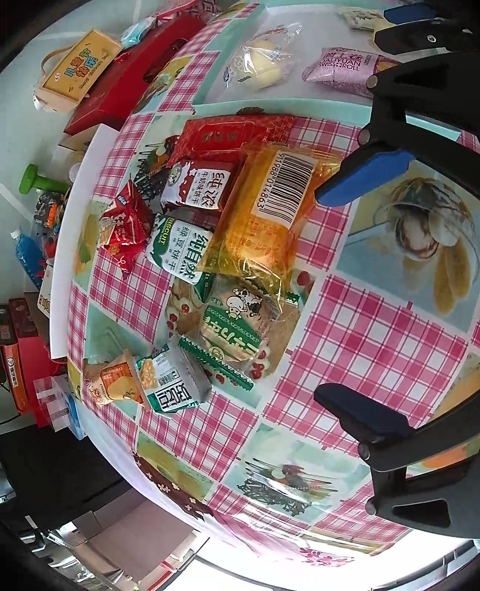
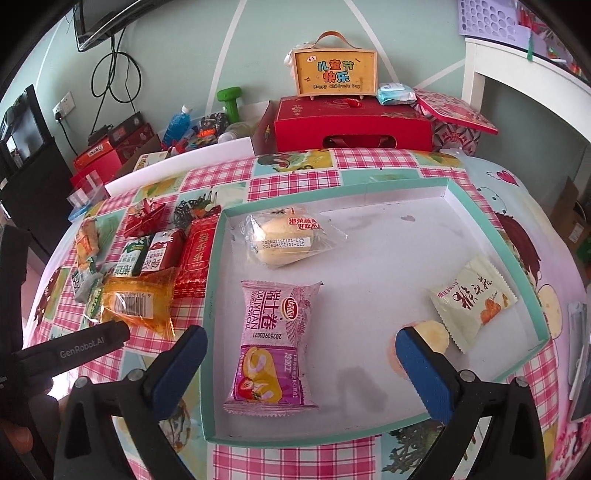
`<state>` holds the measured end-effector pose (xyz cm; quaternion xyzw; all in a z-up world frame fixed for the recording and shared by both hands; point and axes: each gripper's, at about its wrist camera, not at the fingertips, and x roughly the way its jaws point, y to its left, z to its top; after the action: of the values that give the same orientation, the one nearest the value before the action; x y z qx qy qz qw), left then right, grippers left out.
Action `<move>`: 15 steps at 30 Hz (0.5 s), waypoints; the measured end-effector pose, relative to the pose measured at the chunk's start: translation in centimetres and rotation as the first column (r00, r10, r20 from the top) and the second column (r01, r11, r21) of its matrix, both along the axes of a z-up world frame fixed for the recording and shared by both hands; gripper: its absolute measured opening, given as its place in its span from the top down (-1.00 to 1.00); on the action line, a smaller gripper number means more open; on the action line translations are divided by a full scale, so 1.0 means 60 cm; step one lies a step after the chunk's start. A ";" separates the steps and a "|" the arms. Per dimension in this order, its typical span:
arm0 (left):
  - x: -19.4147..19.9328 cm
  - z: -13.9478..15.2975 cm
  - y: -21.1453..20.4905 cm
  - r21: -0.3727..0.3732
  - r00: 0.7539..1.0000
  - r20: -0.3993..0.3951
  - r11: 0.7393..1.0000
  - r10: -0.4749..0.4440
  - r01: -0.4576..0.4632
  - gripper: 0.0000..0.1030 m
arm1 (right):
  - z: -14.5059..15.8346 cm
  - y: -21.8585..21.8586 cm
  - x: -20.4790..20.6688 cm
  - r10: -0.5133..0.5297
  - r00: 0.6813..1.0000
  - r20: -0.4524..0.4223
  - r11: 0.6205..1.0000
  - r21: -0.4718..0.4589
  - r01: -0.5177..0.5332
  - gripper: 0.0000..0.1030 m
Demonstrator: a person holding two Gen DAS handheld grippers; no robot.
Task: Organize snacks
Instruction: 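Open both grippers and withdraw them from the tray, then move both grippers back over the snack pile toward the packets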
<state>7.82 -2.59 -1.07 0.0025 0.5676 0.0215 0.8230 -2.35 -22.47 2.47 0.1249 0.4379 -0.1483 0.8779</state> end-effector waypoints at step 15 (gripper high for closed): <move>0.037 0.030 0.058 -0.004 0.994 0.068 0.997 -0.081 0.081 -0.88 | 0.016 -0.001 -0.004 -0.012 0.993 0.117 0.991 0.134 -0.004 -1.00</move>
<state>10.05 0.91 0.75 0.0219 0.5388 -0.0138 0.8420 -2.60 -22.53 3.40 0.1932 0.3941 -0.1126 0.8914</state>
